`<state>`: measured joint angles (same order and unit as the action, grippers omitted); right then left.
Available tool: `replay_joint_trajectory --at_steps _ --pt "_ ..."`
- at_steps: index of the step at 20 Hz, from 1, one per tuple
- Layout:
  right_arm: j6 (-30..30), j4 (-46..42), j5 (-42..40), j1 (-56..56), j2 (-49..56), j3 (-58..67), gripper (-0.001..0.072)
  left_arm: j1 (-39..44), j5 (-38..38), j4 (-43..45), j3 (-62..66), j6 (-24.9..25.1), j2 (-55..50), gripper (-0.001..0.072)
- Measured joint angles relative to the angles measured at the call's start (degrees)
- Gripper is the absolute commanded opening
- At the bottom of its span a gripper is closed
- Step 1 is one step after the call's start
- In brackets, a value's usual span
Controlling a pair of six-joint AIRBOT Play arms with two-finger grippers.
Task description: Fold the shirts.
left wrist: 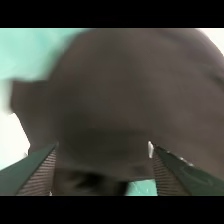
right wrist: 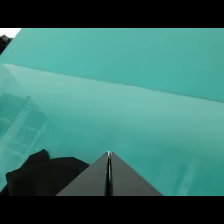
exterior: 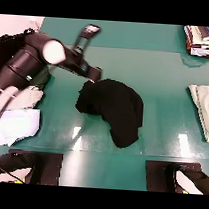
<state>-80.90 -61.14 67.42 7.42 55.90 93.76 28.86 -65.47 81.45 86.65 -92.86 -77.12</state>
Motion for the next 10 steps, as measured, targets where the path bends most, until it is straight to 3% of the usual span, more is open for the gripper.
replay_joint_trajectory --at_steps 5,10 --pt "0.0 0.0 0.5 0.0 0.0 0.0 0.0017 -12.6 -4.0 -4.1 -10.7 1.9 -0.5 0.0665" --pt "0.0 0.0 1.0 0.0 1.0 0.0 0.0017 -16.3 2.3 -14.8 -25.9 7.1 -0.5 0.0664"
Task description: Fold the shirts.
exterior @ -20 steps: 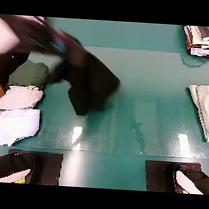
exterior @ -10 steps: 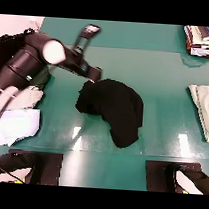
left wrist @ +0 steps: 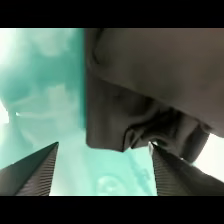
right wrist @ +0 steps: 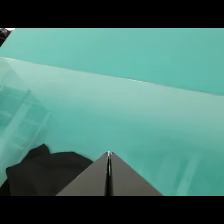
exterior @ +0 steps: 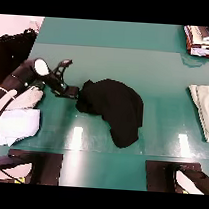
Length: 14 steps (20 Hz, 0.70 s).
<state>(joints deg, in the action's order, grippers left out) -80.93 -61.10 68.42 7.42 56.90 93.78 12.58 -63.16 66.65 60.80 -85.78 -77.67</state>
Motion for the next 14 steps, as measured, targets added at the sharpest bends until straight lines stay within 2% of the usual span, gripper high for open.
replay_joint_trajectory --at_steps 5,6,7,8,9,11,12,13,14 --pt "0.0 0.1 2.2 0.0 2.3 0.0 0.0017 -0.7 8.3 -7.4 -7.1 2.1 0.0 0.0662" --pt "0.0 0.1 2.7 0.0 2.8 0.0 0.0017 -0.8 9.4 -8.9 -7.6 2.6 0.0 0.0632" --pt "0.0 0.1 3.1 0.0 3.4 0.0 0.0017 -0.8 10.4 -10.4 -8.0 3.1 0.0 0.0451" --pt "0.0 0.1 3.4 0.0 4.0 0.0 0.0017 -0.8 11.1 -11.5 -8.2 3.7 -0.1 0.0329" --pt "0.0 0.1 3.8 0.0 4.5 0.0 0.0017 -0.8 11.6 -12.4 -8.5 4.1 -0.2 0.0306" --pt "0.0 0.1 4.4 0.0 5.5 0.0 0.0017 -0.9 12.2 -13.6 -8.7 4.8 -0.9 0.0305" --pt "0.0 0.1 4.9 0.0 6.0 0.0 0.0017 -0.9 12.2 -14.1 -8.8 5.0 -1.3 0.0223" --pt "0.0 0.1 5.3 0.0 6.5 0.0 0.0017 -0.9 12.2 -14.7 -8.8 5.2 -1.8 0.0023" --pt "0.0 0.1 5.7 0.0 6.9 0.0 0.0017 -0.9 12.2 -15.0 -8.9 5.4 -2.2 0.0023"
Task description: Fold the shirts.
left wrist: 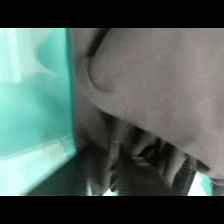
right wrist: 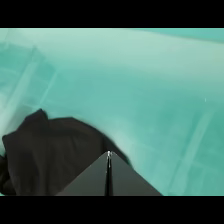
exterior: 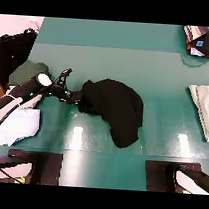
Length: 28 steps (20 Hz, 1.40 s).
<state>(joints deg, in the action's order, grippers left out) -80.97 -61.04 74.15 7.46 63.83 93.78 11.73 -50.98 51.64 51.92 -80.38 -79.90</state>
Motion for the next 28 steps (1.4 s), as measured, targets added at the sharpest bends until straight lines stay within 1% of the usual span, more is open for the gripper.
replay_joint_trajectory --at_steps 3,6,7,8,9,12,16,21,22,23,24,25,28 --pt "0.0 -0.1 1.7 0.0 1.4 0.0 0.0017 -0.2 -0.2 -0.3 1.2 0.5 -0.6 0.0022" --pt "0.0 -0.3 5.3 -0.1 3.9 0.0 0.0027 -0.4 -1.8 2.4 5.8 0.8 0.2 0.0023" --pt "0.0 -0.5 6.9 -0.2 5.1 0.0 0.0165 -0.5 -2.4 4.1 7.9 0.8 0.7 0.0023" --pt "0.0 -0.6 8.3 -0.3 6.4 -0.3 0.0348 -0.5 -3.0 5.6 9.9 0.8 1.2 0.0023" --pt "0.0 -0.7 9.6 -0.3 7.8 -1.2 0.0415 -0.5 -3.5 6.9 12.0 0.8 1.7 0.0023" --pt "0.0 -1.3 10.7 -0.4 12.0 -7.0 0.0414 -0.6 -4.4 9.3 16.4 0.9 2.6 0.0023" --pt "0.1 -1.2 6.1 0.4 18.8 -18.2 0.0415 -0.6 -4.9 10.6 18.6 0.9 2.9 0.0023" --pt "1.7 1.6 0.2 4.3 26.6 -24.9 0.0403 -0.6 -4.9 11.0 19.3 0.9 3.0 0.0023" --pt "1.9 1.8 -0.9 5.1 27.6 -25.4 0.0271 -0.6 -4.9 11.1 19.4 0.9 3.0 0.0023" --pt "2.1 2.4 -1.6 5.9 28.3 -25.8 0.0171 -0.6 -4.9 11.1 19.4 0.9 3.0 0.0023" --pt "2.3 2.9 -2.4 6.6 28.9 -26.0 0.0128 -0.6 -4.9 11.1 19.4 0.9 3.0 0.0023" --pt "2.7 3.2 -3.1 7.1 29.3 -26.0 0.002 -0.6 -4.9 11.1 19.4 0.9 3.0 0.0023" --pt "3.6 2.7 -4.6 8.0 29.7 -24.9 0.0016 -0.6 -5.0 11.4 19.6 0.9 3.2 0.0022"
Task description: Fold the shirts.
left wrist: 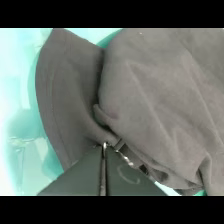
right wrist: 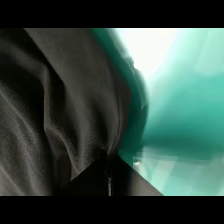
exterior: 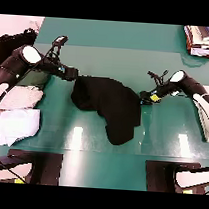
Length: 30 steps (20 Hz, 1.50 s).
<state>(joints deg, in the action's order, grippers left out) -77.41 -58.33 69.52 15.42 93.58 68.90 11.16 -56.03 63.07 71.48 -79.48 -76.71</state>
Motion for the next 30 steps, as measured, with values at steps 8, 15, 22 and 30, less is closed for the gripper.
replay_joint_trajectory --at_steps 8,15,22,30 --pt "0.5 -0.4 0.2 -6.2 -13.0 17.7 0.0016 0.0 -0.4 13.7 14.0 -2.3 9.6 0.0022" --pt "0.6 -0.1 0.5 -13.3 -26.8 36.0 0.0016 0.0 -0.3 18.0 34.6 -3.0 20.1 0.0023" --pt "0.6 0.0 1.7 -18.9 -35.2 46.8 0.0016 0.0 2.5 17.0 49.7 -3.1 23.1 0.0022" --pt "0.0 0.0 2.9 -23.0 -37.0 45.3 0.0015 0.0 9.1 15.3 48.9 -2.1 22.3 0.0021"
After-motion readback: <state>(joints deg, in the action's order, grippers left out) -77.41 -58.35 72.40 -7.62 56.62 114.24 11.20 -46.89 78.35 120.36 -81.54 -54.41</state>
